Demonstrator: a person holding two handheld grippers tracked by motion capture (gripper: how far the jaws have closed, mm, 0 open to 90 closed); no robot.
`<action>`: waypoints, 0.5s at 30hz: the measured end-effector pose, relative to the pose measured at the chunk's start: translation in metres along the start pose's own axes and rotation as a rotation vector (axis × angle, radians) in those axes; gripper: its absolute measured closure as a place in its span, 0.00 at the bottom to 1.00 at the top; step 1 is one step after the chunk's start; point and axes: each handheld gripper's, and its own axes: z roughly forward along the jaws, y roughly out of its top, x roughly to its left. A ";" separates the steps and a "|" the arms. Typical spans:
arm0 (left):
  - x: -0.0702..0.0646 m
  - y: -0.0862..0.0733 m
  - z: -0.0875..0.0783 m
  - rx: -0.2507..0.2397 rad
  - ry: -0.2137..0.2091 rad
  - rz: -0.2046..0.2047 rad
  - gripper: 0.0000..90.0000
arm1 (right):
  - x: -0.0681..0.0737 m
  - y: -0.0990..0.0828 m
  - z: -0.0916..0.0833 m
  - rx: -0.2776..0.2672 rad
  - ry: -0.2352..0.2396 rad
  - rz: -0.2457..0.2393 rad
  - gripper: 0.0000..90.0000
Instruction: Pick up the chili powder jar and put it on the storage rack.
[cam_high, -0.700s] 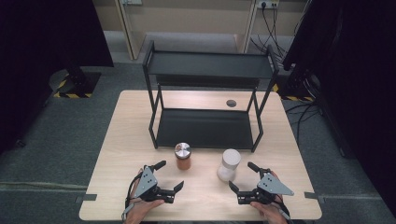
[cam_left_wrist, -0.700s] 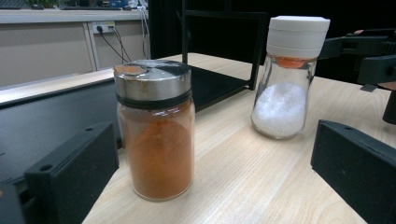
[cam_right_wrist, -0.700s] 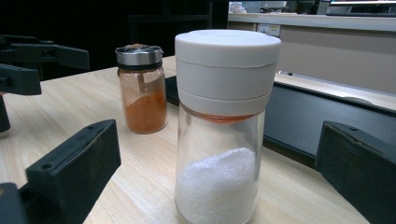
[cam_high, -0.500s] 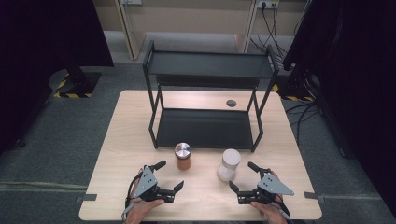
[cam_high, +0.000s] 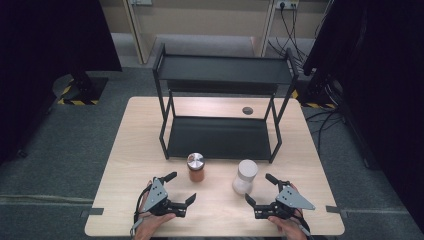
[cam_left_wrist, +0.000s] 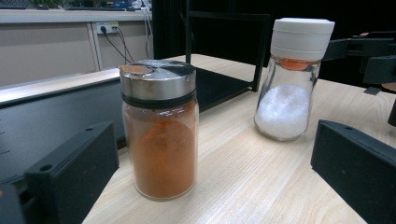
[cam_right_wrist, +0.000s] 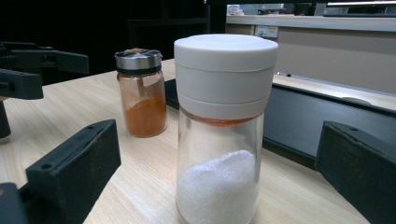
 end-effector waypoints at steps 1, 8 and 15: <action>0.000 0.000 0.001 0.000 0.000 -0.005 0.00 | 0.000 0.000 0.000 -0.002 -0.001 0.000 0.00; 0.001 0.001 0.007 -0.001 0.006 -0.014 0.00 | -0.001 0.000 0.000 -0.007 -0.009 0.010 0.00; 0.002 0.004 0.014 0.004 0.008 -0.017 0.00 | -0.001 0.000 0.000 -0.008 -0.010 0.014 0.00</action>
